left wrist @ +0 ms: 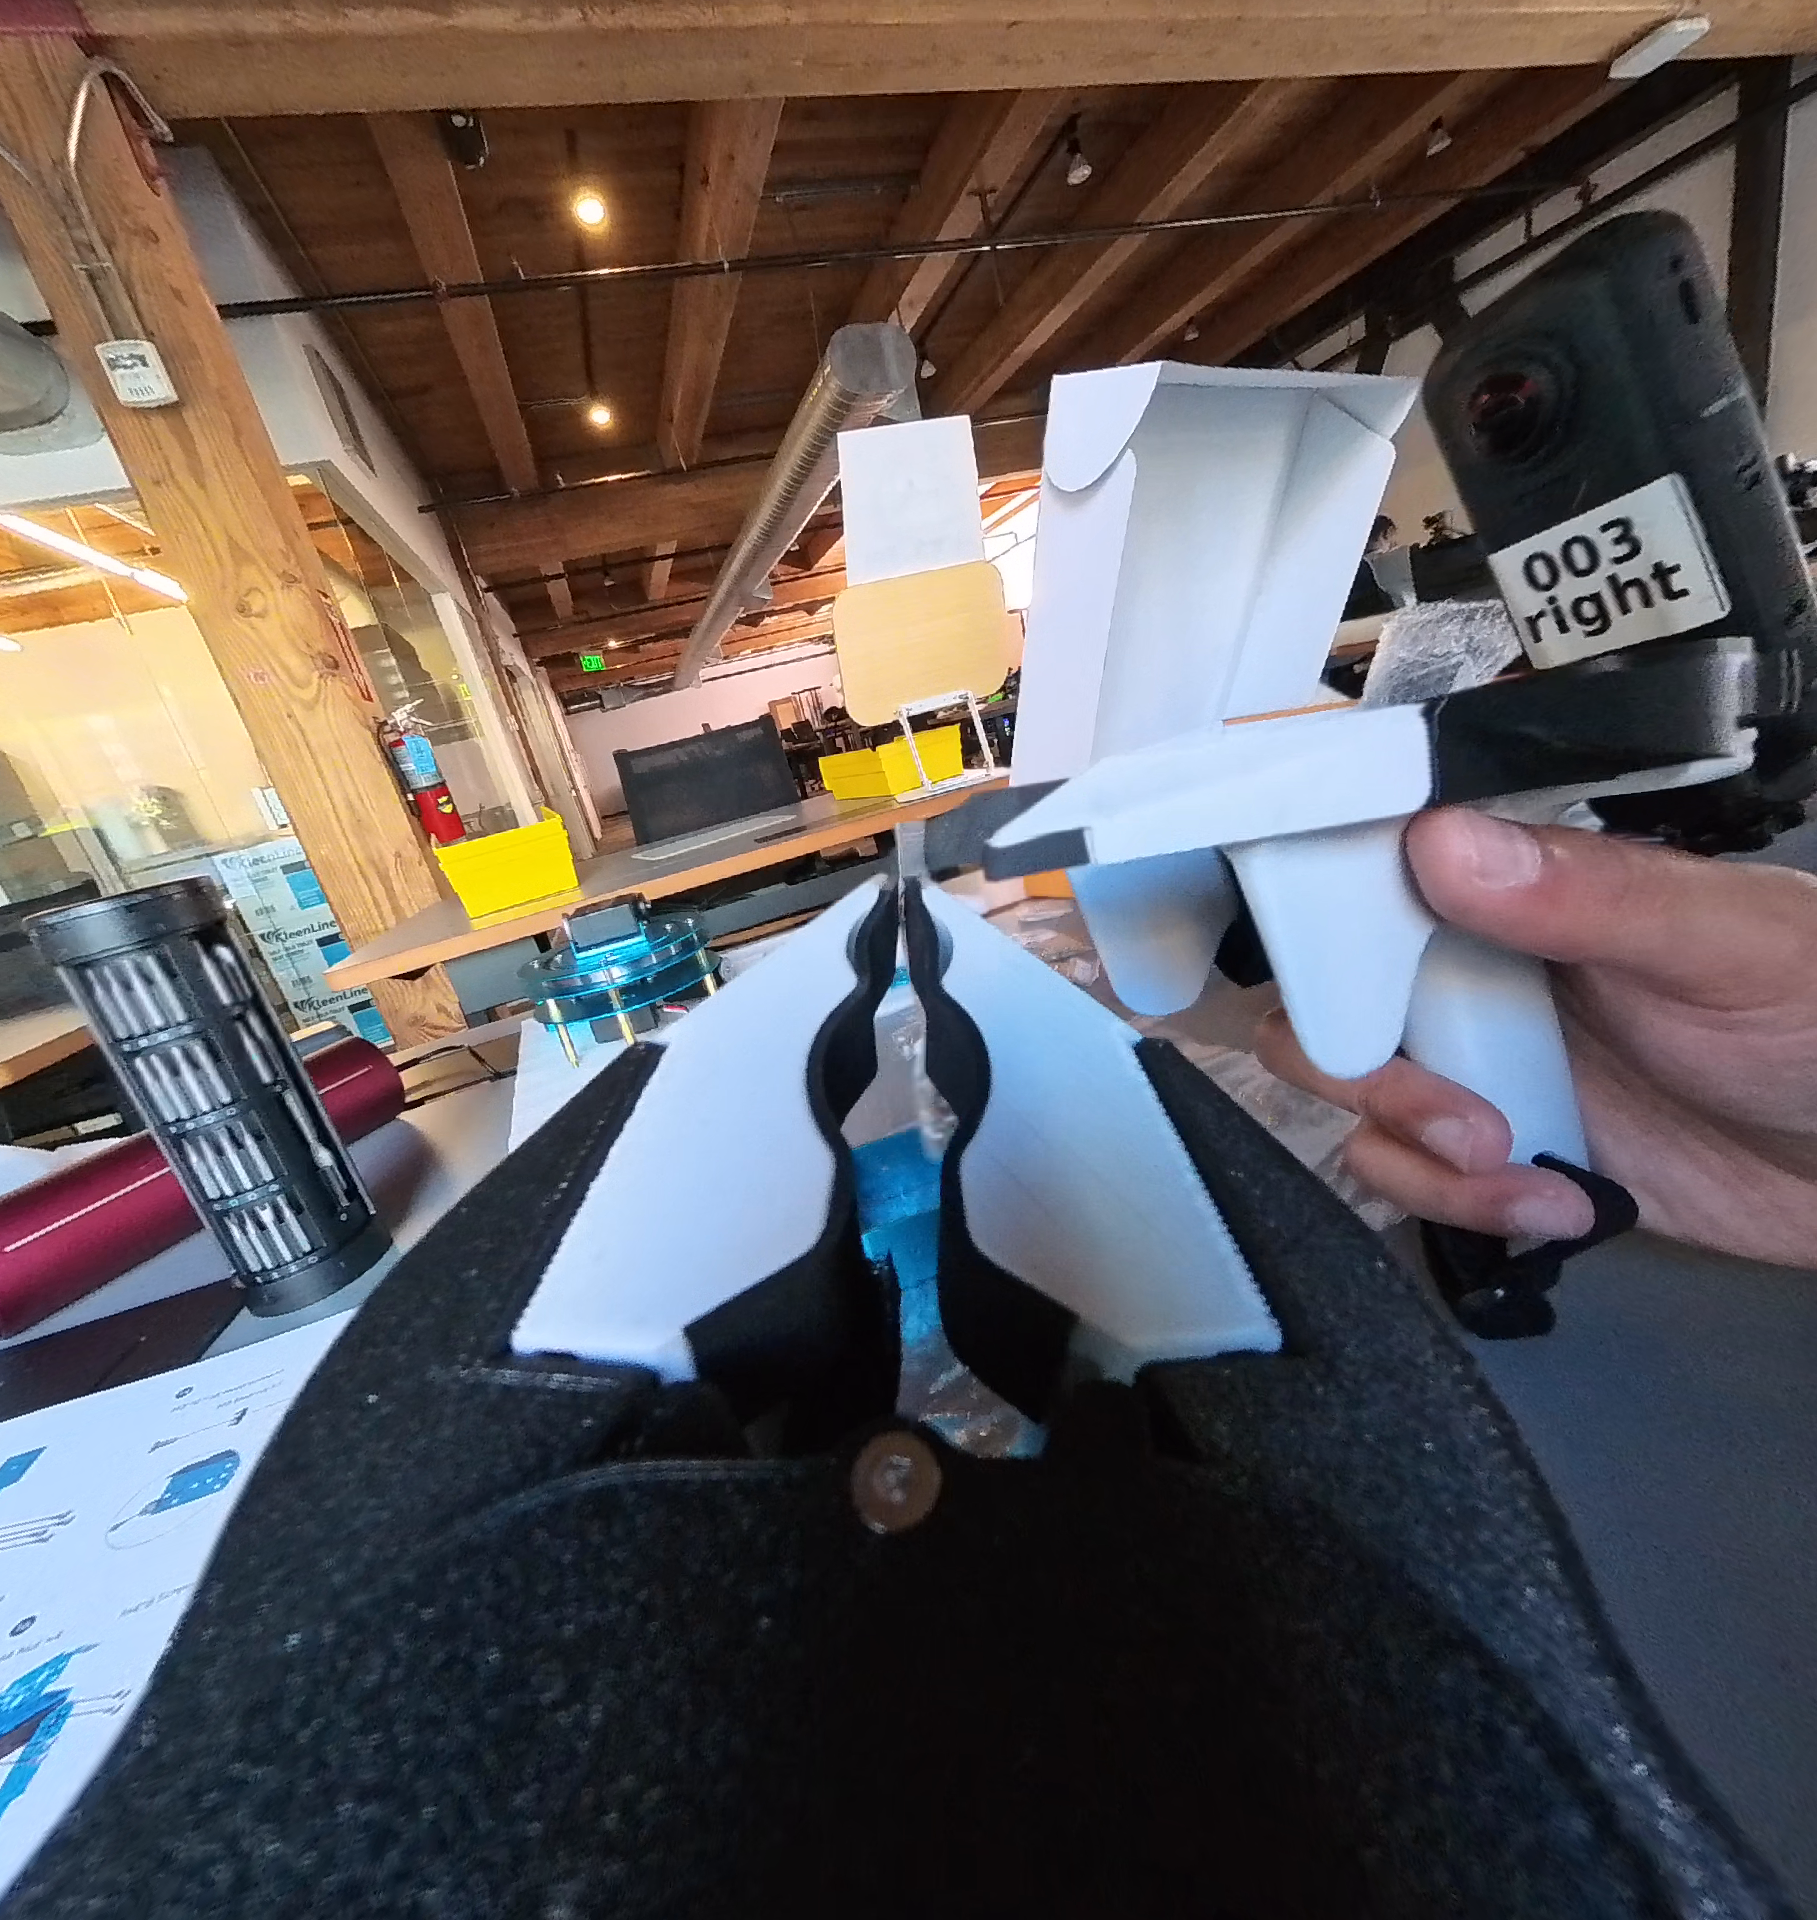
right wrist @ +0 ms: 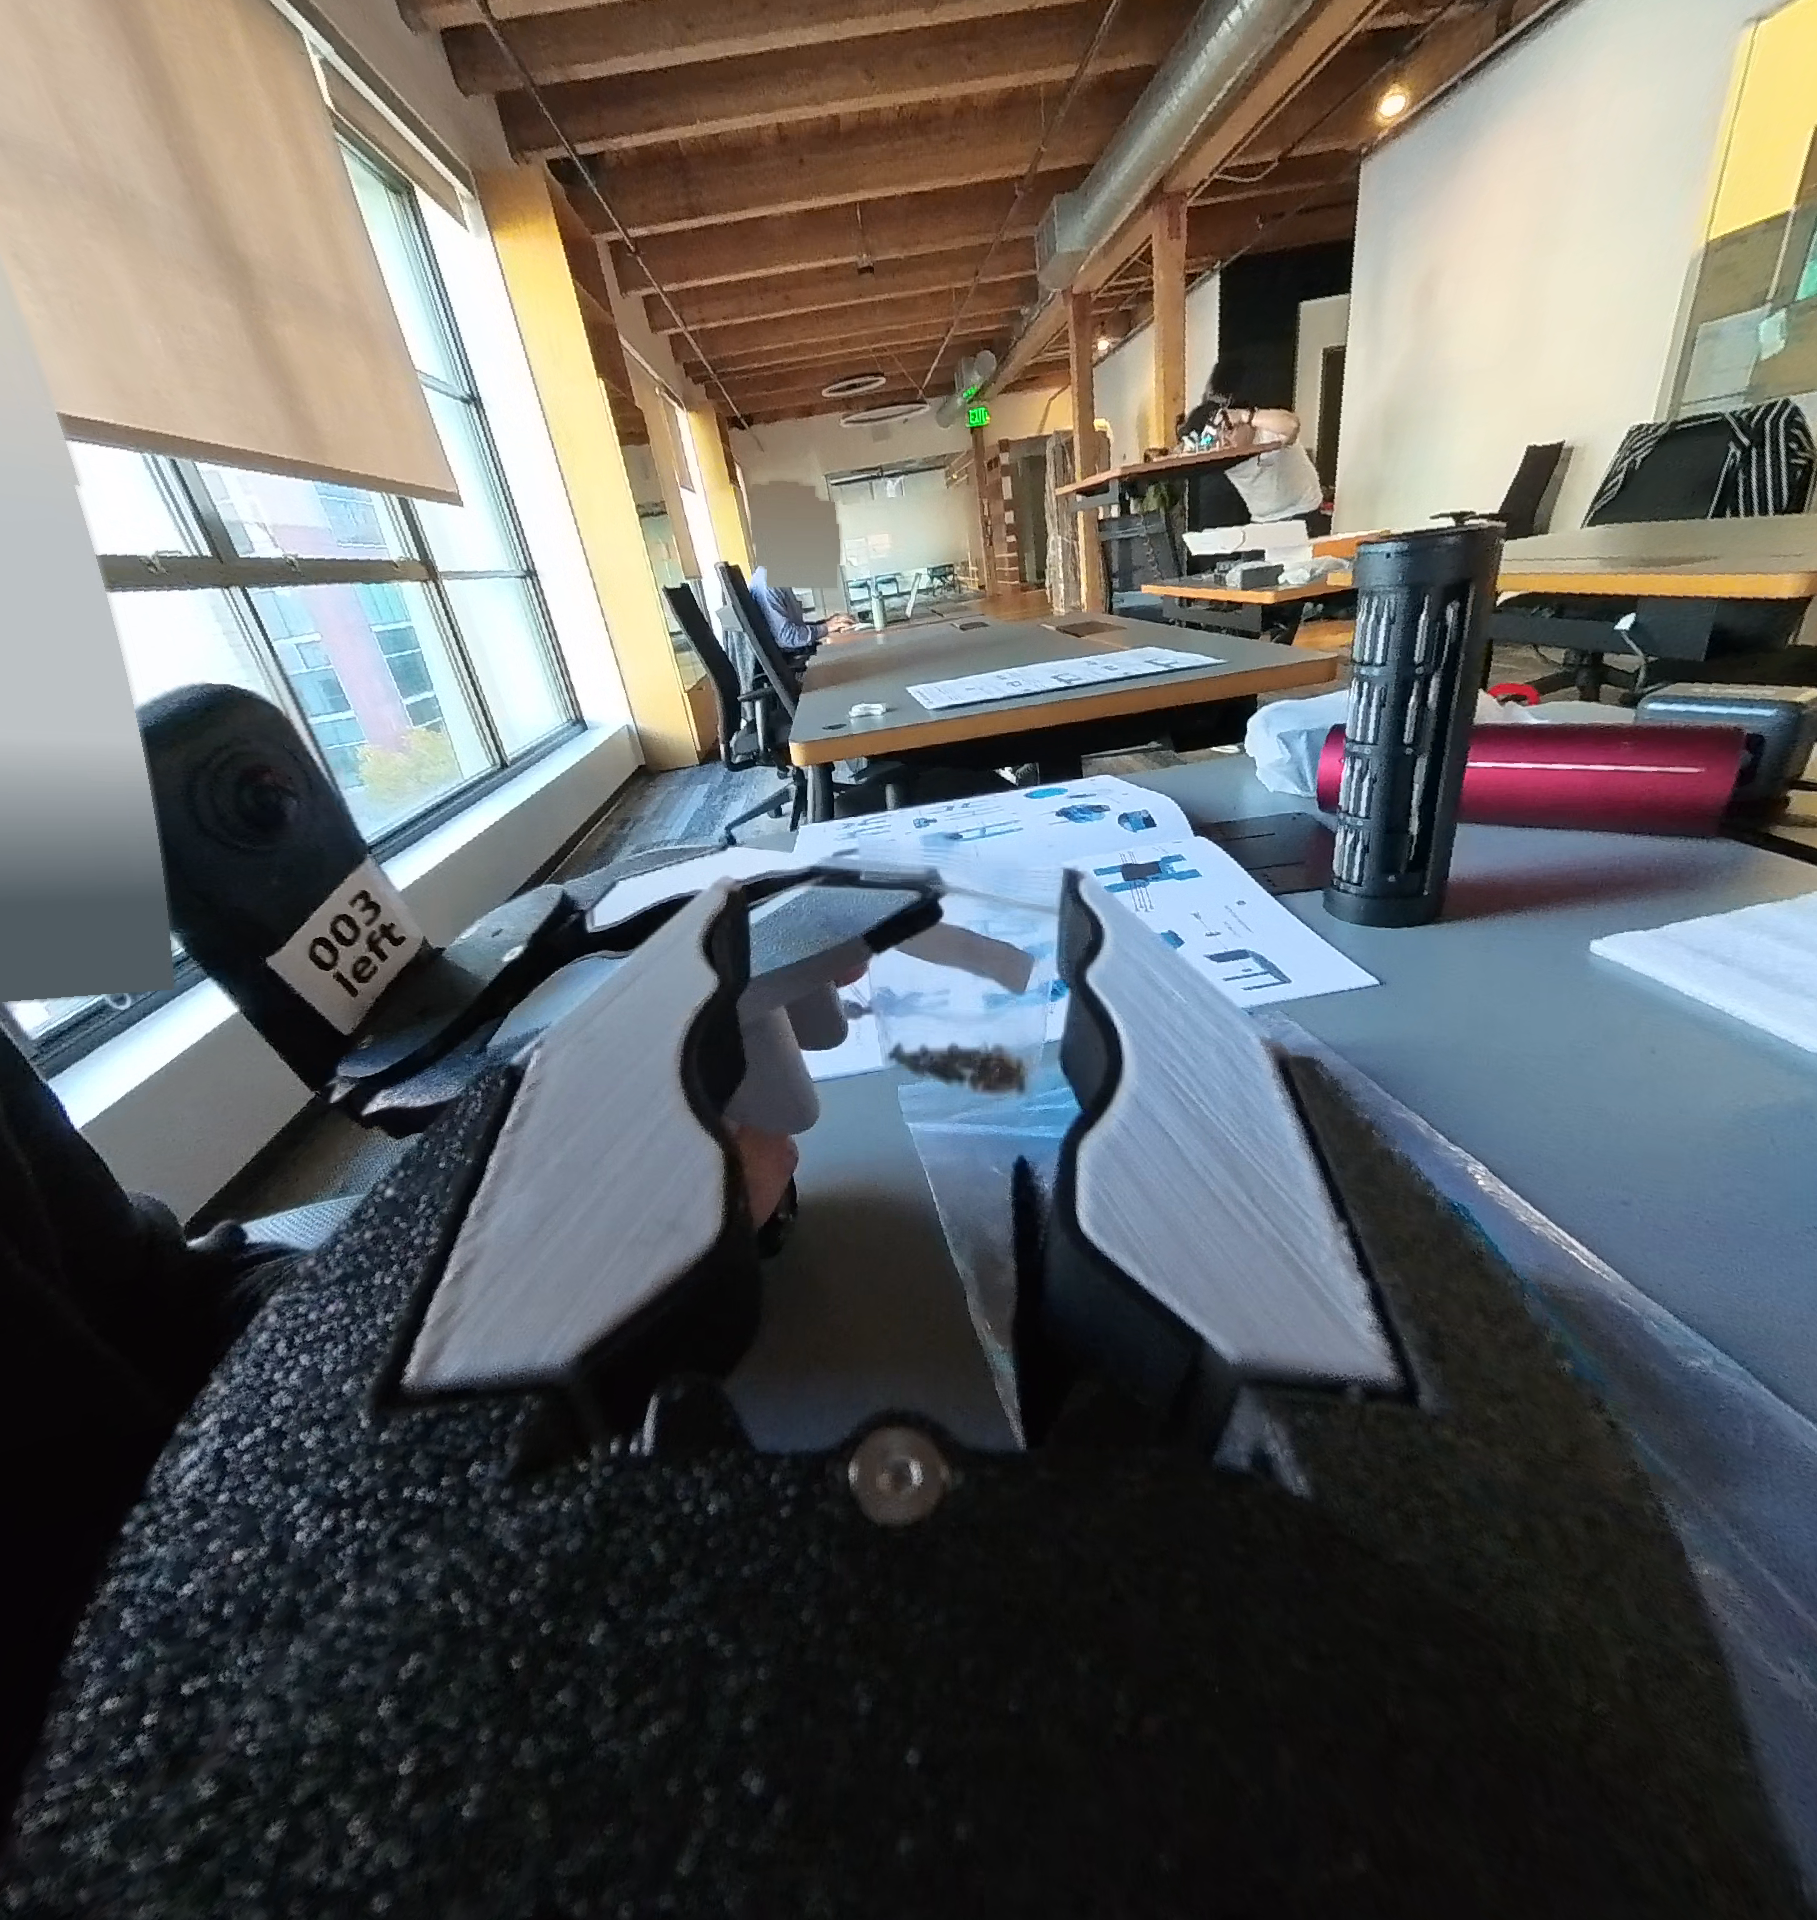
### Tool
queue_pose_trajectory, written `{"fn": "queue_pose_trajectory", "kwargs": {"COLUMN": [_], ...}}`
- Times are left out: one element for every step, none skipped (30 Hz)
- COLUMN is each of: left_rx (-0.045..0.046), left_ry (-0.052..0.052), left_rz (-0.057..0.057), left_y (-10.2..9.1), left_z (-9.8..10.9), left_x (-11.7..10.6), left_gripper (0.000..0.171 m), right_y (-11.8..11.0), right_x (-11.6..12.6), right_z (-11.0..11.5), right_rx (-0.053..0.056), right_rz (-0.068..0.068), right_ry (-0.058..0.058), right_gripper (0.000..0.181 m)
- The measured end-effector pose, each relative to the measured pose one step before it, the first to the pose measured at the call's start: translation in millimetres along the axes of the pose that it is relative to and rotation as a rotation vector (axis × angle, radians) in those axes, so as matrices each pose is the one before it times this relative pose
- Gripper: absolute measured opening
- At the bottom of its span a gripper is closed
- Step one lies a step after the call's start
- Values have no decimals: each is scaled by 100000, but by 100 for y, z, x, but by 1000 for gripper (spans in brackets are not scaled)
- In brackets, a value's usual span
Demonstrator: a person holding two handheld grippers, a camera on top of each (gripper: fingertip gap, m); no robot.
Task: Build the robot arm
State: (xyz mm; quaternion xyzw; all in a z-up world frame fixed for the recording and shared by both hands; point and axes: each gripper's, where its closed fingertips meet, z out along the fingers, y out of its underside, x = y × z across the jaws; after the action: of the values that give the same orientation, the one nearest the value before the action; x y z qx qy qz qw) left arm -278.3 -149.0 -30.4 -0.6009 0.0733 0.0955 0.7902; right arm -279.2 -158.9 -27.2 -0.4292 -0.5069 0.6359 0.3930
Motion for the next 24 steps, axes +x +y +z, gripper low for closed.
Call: {"fn": "queue_pose_trajectory", "kwargs": {"left_rx": [-72,-382,-55,411,197,-242,-6,376,308,-314,-342,-85,54,-157,-63,-147,-311,-24,-283,7,413,-333,-660,287], "left_ry": [300,95,537,533,-605,-442,399,61,-115,-650,-597,346,381,-740,-219,320,-72,407,928,239,-354,477,333,-255], "left_rz": [-484,-207,58,150,764,787,-212,-436,-249,-261,-271,-587,-455,135,119,-357,-162,-78,51,470,963,693,369,171], "left_y": [20,76,29,-84,-55,33,10,-56,-47,66,65,23,6,24,9,40,48,8,41,-18,-89,57,107,-64], "left_z": [7,21,10,-19,-26,-2,-3,-32,-37,-4,7,-3,4,-11,-4,19,10,8,18,-11,-33,28,48,-16], "left_x": [6,-8,86,120,-31,-14,73,-13,-50,-139,-143,0,27,-123,-39,23,-28,53,167,109,31,164,106,-33], "left_gripper": [0,0,0,0,0,0,0,0,0,0,0,0,0,0,0,0,0,0,0,0,0,0,0,0], "right_y": [-68,5,25,-108,38,289,196,-54,-77,-57,-152,-82,25,-16,1,80,45,40,93,7,-68,-40,-68,-96], "right_x": [-18,52,0,-145,80,192,-40,-49,-68,-38,-60,11,10,-58,-22,-146,-316,-88,-69,-312,-139,73,-29,91], "right_z": [-29,-9,0,-19,-10,58,68,-17,-33,-21,-62,-46,-8,-1,14,48,34,60,75,53,23,0,-14,-81], "right_rx": [218,-157,-67,904,-153,-1740,-1165,386,485,188,747,355,-193,108,1,-441,-400,-303,-720,-366,126,-10,-9,-24], "right_rz": [212,823,1169,1164,486,-83,-379,-708,-494,125,691,467,-130,-445,-761,-944,-840,-1355,-1914,-1310,-705,-356,2,-292], "right_ry": [-559,-502,-988,-1759,-150,1001,-231,-124,-385,-459,-640,-220,-88,-222,284,-283,-1201,651,757,-1129,-20,1079,49,510], "right_gripper": [59,59,60,63,60,57,58,58,58,58,59,58,58,58,57,56,53,52,51,51,51,49,49,48]}}
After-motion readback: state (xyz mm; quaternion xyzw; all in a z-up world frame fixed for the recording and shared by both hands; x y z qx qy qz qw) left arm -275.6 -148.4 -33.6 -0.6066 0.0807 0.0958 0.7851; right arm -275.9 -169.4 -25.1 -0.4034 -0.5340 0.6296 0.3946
